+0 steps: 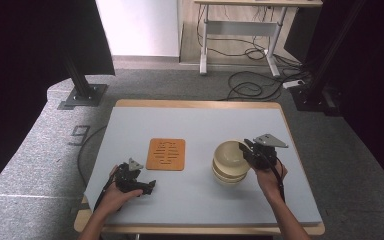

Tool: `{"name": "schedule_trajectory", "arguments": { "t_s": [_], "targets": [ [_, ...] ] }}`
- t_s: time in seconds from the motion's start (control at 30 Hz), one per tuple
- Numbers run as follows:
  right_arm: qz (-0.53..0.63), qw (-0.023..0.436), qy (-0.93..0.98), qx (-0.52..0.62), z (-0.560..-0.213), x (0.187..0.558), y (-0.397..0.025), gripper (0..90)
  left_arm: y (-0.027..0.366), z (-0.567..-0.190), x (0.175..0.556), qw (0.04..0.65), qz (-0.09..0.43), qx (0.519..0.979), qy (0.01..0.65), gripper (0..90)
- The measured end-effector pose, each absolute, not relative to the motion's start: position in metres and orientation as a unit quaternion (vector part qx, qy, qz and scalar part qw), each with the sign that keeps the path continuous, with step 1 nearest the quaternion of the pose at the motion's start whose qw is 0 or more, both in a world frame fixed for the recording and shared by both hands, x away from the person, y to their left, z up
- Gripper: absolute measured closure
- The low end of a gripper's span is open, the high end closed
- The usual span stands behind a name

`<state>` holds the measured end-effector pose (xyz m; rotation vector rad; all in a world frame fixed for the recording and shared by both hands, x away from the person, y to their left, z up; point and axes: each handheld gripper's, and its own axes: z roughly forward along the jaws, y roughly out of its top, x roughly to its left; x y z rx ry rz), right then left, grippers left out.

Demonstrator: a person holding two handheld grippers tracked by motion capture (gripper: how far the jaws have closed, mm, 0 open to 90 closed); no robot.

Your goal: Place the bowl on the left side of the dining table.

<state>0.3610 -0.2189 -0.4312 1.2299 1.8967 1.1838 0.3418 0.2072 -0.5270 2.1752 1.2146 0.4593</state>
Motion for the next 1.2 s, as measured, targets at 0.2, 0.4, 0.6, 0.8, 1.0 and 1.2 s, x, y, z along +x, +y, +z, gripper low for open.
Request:
{"name": "schedule_trajectory", "arguments": {
  "t_s": [0.2, 0.4, 0.6, 0.8, 1.0, 1.2],
  "targets": [
    [0.446, 0.291, 0.709, 0.463, -0.431, 0.361, -0.219, 72.8, 0.207, -0.527, 0.342, 0.3, 0.173, 0.819, 0.457, 0.0],
    [0.45, 0.286, 0.706, 0.466, -0.43, 0.361, -0.221, 73.0, 0.207, -0.527, 0.342, 0.299, 0.173, 0.819, 0.457, 0.0],
    [0.456, 0.284, 0.704, 0.465, -0.428, 0.36, -0.222, 73.1, 0.207, -0.527, 0.342, 0.299, 0.173, 0.819, 0.457, 0.0],
    [0.465, 0.281, 0.7, 0.463, -0.424, 0.358, -0.222, 73.1, 0.207, -0.527, 0.342, 0.299, 0.173, 0.819, 0.457, 0.0],
    [0.469, 0.279, 0.699, 0.461, -0.422, 0.356, -0.221, 73.3, 0.207, -0.527, 0.342, 0.299, 0.173, 0.819, 0.457, 0.0],
    [0.471, 0.279, 0.699, 0.46, -0.421, 0.355, -0.22, 73.4, 0.207, -0.527, 0.342, 0.299, 0.173, 0.82, 0.457, 0.0]
  ]
}}
